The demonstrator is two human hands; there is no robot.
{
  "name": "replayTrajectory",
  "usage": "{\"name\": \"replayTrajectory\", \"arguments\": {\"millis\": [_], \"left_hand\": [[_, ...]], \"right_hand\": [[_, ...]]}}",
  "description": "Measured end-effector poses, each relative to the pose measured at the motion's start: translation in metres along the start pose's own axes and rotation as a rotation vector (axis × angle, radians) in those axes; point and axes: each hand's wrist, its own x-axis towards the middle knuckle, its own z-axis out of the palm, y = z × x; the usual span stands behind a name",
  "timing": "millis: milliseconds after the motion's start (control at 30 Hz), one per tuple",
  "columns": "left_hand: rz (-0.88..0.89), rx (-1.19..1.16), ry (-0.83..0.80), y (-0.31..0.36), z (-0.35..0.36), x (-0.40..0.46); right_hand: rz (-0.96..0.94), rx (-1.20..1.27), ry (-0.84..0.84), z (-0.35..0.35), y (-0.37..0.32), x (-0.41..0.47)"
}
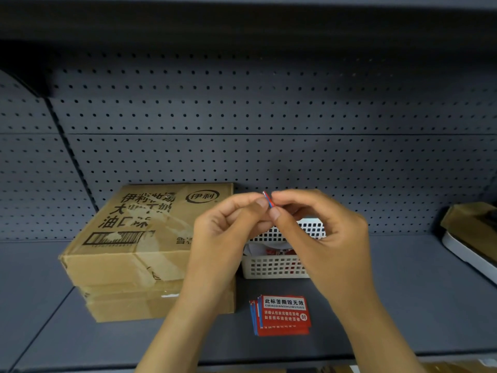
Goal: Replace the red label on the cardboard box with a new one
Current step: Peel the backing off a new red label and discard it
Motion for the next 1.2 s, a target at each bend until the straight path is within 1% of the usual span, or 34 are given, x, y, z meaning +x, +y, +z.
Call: {"name": "replayTrajectory", "arguments": {"millis": [200, 333, 467, 567, 667, 767, 900, 1033, 1200], "left_hand": [[0.004, 0.004, 0.008, 0.004, 0.003, 0.002], [0.090, 0.082, -0.039, 0.003, 0.003, 0.003], [0.201, 0.228, -0.106, -0.003, 0.001, 0.002], [0.270, 0.367, -0.155, -0.006, 0.000, 0.000], [0.328, 0.523, -0.174, -0.008, -0.002, 0.001], [0.379, 0.614, -0.168, -0.009, -0.003, 0.000], [0.446, 0.742, -0.149, -0.006, -0.002, -0.002], [0.494, 0.852, -0.132, -0.005, -0.002, -0.002], [0.469, 0.833, -0.132, -0.005, 0.000, -0.003]], "right_hand": [[-0.053, -0.021, -0.026, -0.005, 0.001, 0.001], [-0.050, -0.006, -0.028, -0.008, 0.002, 0.000], [0.169, 0.222, -0.048, -0.007, -0.007, 0.001], [0.305, 0.329, -0.035, -0.007, -0.009, 0.003], [0.390, 0.421, -0.035, -0.010, -0.007, 0.006], [0.448, 0.489, -0.052, -0.012, -0.004, 0.007], [0.492, 0.463, -0.048, -0.012, -0.003, 0.007], [0.465, 0.367, -0.021, -0.010, -0.005, 0.006], [0.436, 0.364, 0.006, -0.010, -0.006, 0.005]]}}
